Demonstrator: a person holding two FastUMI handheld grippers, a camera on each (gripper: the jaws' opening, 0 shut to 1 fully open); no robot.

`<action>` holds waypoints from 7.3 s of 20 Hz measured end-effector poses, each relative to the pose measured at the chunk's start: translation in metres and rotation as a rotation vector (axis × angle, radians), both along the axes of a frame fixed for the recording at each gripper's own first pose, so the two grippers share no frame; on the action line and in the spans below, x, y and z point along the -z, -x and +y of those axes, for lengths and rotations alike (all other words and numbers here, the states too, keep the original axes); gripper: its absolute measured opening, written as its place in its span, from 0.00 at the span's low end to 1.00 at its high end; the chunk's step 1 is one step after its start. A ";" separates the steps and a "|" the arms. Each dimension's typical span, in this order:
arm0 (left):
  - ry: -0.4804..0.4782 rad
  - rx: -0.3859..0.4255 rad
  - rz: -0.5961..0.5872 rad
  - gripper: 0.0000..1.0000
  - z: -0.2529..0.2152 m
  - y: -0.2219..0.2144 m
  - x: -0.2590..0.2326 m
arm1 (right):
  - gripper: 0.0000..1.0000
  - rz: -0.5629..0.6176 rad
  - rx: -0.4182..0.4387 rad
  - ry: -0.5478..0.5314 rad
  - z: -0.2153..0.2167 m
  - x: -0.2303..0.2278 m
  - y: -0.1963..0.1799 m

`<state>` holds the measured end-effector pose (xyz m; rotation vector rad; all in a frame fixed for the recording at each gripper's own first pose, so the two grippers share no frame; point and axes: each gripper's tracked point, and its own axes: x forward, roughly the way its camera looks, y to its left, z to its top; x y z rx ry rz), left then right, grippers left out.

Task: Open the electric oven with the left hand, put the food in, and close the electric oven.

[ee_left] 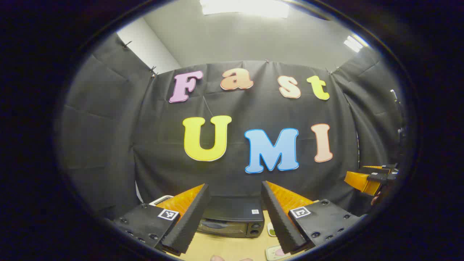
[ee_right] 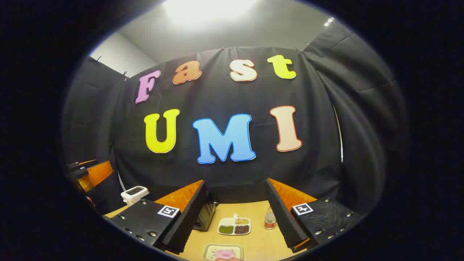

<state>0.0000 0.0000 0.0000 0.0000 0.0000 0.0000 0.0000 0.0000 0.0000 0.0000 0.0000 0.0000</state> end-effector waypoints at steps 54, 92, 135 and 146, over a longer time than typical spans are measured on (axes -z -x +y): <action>-0.018 0.168 0.594 0.96 0.065 -0.195 0.346 | 0.97 0.126 0.311 0.117 -0.018 0.038 0.005; -0.127 0.182 0.672 1.00 0.074 -0.045 0.430 | 1.00 0.259 0.202 0.100 0.015 0.079 0.027; 0.114 0.014 0.204 1.00 0.152 0.009 0.134 | 0.01 1.355 0.039 -0.088 -0.055 0.432 -0.005; 0.094 -0.080 0.250 1.00 0.150 0.039 0.117 | 0.00 1.179 -0.110 -0.876 -0.046 0.416 0.017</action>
